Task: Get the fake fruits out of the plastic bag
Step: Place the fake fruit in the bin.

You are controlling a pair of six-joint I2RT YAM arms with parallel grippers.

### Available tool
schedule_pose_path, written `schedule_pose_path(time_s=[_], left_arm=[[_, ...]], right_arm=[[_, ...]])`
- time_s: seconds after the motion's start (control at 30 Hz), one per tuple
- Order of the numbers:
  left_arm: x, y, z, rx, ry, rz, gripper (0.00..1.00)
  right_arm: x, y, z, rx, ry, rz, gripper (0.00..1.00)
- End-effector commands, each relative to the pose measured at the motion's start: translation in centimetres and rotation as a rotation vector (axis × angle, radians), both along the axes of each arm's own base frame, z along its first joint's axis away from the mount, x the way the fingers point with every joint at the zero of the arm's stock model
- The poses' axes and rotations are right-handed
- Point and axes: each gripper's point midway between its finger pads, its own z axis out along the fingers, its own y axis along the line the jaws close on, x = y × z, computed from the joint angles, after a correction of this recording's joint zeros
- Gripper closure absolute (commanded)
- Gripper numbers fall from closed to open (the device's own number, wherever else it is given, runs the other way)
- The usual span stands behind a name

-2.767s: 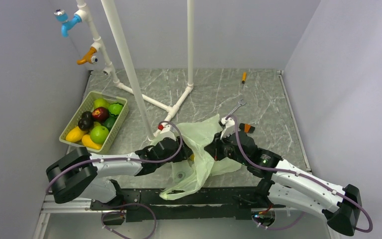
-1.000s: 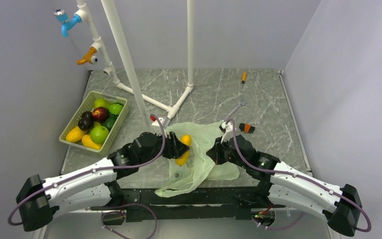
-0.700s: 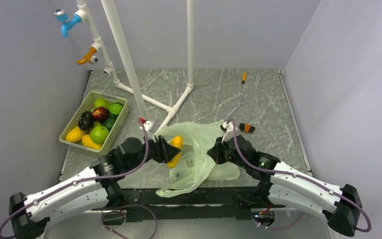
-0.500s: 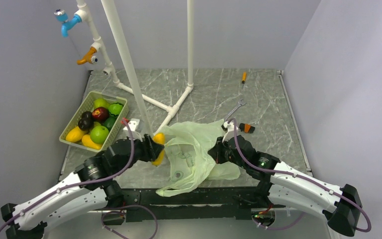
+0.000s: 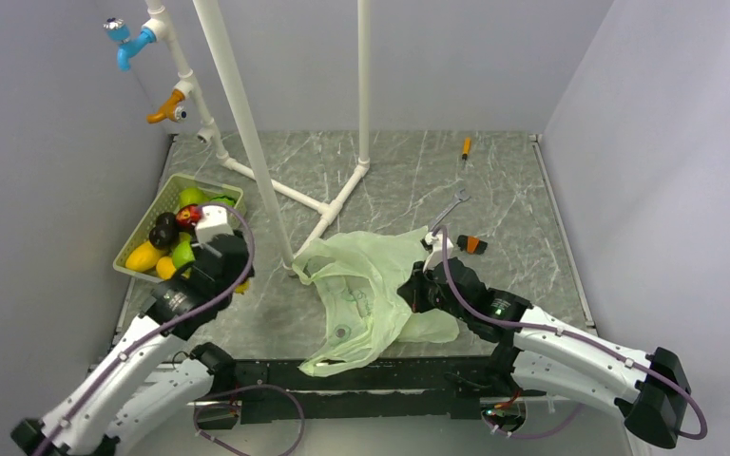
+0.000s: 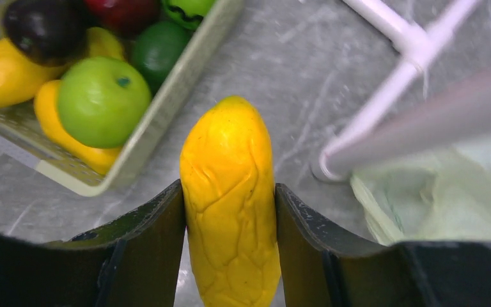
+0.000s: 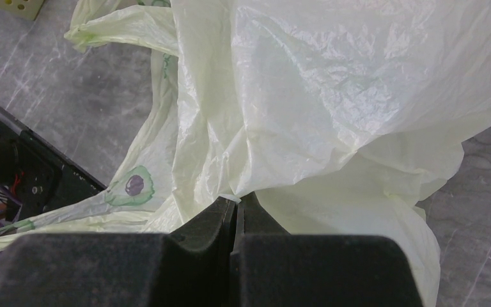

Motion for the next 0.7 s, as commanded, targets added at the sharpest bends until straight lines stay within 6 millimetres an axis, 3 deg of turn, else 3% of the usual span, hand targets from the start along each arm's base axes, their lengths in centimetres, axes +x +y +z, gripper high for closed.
schedule_pose_path(time_s=[0.0,0.17,0.37,0.5,0.67], left_arm=[[4.0,0.7,5.5,-0.131,-0.138,-0.032,1.00],[8.1,6.1,8.5,-0.199,-0.180,0.230,1.00],[12.6,10.2,9.1,-0.438,-0.189,0.498,1.00],[15.6,13.0,7.5,-0.528,-0.183,0.609,1.00],[19.0,17.5,3.4,-0.627,-0.080,0.713,1.00]], right_arm=[[0.6,-0.2,1.5,0.010,-0.048,-0.019,1.00],[0.7,-0.2,1.9,0.024,-0.059,-0.022,1.00],[0.8,0.2,2.0,0.018,-0.057,-0.007,1.00],[0.9,-0.2,2.4,0.002,-0.074,-0.009,1.00],[0.9,-0.8,2.4,-0.012,-0.089,-0.019,1.00]])
